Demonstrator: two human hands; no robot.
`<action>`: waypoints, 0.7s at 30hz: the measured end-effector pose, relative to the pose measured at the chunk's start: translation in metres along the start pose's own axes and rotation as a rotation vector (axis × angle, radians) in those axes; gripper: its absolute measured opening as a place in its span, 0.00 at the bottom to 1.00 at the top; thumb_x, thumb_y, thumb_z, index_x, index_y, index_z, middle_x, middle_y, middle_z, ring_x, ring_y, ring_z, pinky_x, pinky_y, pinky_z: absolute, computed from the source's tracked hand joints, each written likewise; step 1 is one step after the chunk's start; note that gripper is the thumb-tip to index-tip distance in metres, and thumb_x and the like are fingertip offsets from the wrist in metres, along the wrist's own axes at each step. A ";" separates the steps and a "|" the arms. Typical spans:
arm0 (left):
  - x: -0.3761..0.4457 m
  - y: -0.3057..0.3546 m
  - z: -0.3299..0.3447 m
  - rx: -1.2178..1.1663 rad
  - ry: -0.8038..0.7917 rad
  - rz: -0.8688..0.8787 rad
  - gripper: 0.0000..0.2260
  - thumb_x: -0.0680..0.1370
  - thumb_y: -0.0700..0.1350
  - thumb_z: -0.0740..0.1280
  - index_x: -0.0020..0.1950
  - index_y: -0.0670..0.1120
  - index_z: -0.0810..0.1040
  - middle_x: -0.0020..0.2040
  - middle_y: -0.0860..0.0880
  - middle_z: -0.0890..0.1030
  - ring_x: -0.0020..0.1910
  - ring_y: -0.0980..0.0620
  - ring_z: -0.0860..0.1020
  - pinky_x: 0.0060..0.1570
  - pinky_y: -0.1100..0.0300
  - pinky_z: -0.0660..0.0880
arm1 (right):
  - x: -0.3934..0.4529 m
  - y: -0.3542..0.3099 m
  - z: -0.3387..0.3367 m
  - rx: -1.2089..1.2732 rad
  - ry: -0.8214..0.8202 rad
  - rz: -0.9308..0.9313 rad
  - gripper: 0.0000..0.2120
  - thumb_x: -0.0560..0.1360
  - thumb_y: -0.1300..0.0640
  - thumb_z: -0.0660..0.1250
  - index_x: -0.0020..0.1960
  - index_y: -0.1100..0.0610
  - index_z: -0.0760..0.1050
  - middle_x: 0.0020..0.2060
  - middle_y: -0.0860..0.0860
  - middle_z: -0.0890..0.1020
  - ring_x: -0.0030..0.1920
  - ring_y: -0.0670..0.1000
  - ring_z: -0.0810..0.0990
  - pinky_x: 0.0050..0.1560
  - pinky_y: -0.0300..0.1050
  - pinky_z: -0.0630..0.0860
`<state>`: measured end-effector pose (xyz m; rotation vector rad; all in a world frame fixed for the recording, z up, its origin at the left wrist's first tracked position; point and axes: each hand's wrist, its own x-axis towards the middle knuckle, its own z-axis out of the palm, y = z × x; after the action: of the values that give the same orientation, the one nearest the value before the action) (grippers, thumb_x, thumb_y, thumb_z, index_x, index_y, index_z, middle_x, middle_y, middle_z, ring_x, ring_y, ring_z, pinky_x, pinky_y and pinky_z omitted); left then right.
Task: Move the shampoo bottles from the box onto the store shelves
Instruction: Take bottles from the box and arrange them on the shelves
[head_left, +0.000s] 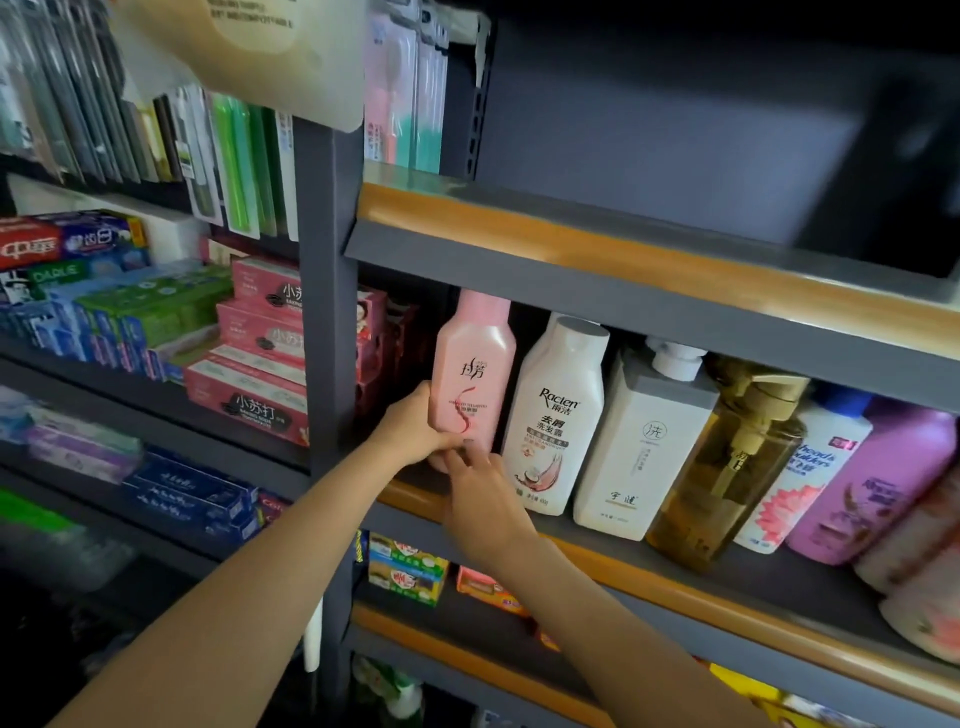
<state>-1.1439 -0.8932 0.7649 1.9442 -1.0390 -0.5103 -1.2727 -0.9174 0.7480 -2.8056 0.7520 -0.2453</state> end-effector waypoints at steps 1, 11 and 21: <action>0.005 0.002 0.000 0.003 -0.014 -0.006 0.33 0.70 0.43 0.74 0.71 0.46 0.63 0.65 0.46 0.74 0.65 0.47 0.71 0.64 0.51 0.69 | 0.003 0.000 0.000 0.014 -0.013 0.018 0.26 0.77 0.62 0.58 0.74 0.55 0.57 0.70 0.56 0.61 0.66 0.58 0.63 0.68 0.49 0.63; 0.033 0.011 0.020 0.018 0.059 0.003 0.30 0.74 0.44 0.70 0.72 0.45 0.62 0.66 0.43 0.73 0.65 0.45 0.72 0.63 0.54 0.68 | 0.033 0.004 -0.002 0.039 -0.099 0.128 0.29 0.81 0.47 0.50 0.76 0.62 0.49 0.74 0.64 0.52 0.74 0.63 0.53 0.74 0.55 0.52; 0.060 0.007 0.031 0.098 0.115 -0.055 0.28 0.75 0.40 0.69 0.74 0.46 0.64 0.67 0.44 0.73 0.66 0.45 0.71 0.66 0.51 0.68 | 0.048 0.006 -0.006 -0.026 -0.228 0.127 0.20 0.82 0.61 0.47 0.73 0.61 0.60 0.71 0.64 0.62 0.72 0.70 0.48 0.72 0.64 0.48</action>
<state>-1.1334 -0.9598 0.7557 2.0680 -0.9548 -0.3789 -1.2356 -0.9483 0.7576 -2.7330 0.8782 0.1048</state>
